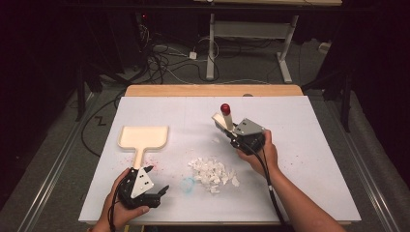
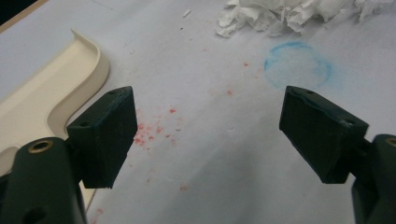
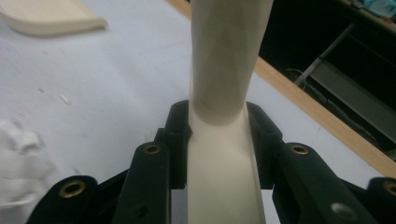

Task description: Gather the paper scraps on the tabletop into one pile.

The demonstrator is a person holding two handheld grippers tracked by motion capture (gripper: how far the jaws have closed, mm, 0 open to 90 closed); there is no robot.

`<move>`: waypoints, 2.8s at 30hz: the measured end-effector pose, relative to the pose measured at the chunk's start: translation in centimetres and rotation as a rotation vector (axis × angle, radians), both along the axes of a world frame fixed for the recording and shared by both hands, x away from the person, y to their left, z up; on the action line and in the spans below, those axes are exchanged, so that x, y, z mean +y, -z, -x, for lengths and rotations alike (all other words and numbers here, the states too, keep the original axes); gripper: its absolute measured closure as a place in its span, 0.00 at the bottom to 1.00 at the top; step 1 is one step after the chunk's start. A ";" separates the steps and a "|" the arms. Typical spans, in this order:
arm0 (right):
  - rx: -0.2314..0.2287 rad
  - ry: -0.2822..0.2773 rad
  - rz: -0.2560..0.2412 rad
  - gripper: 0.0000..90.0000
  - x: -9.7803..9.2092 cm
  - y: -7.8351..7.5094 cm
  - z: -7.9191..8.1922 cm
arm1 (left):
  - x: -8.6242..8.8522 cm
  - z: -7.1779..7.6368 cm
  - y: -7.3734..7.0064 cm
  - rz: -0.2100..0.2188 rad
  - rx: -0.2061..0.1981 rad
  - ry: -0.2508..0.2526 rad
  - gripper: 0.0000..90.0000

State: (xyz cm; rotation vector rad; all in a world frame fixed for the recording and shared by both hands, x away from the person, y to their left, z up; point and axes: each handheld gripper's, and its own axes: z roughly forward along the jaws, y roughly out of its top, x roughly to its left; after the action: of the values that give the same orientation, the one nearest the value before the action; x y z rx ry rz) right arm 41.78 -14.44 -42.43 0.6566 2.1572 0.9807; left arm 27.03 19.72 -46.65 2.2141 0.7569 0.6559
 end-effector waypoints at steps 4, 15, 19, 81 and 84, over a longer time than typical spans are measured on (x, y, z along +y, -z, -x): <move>0.046 -0.096 0.024 0.75 0.6 1.1 -1.4 | 0.1 -0.1 0.1 -0.006 0.008 -0.004 0.21; 0.121 -0.323 0.042 0.75 1.1 0.5 4.4 | 0.1 0.1 0.1 -0.006 0.014 -0.002 0.21; 0.150 -0.391 0.003 0.75 0.8 -0.2 6.8 | -0.2 0.1 0.1 -0.013 0.011 0.006 0.21; 0.333 -0.199 -0.060 0.75 -10.4 -1.5 12.7 | -0.8 -0.1 0.0 -0.032 0.020 0.005 0.21; 0.345 -0.232 -0.068 0.75 -9.2 -1.1 12.7 | -0.8 0.0 0.0 -0.032 0.021 0.008 0.21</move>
State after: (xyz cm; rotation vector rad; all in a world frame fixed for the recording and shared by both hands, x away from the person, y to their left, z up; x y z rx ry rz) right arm 29.11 -23.65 -41.32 0.6563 2.5567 1.1332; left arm 27.08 18.90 -46.68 2.2548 0.7530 0.6465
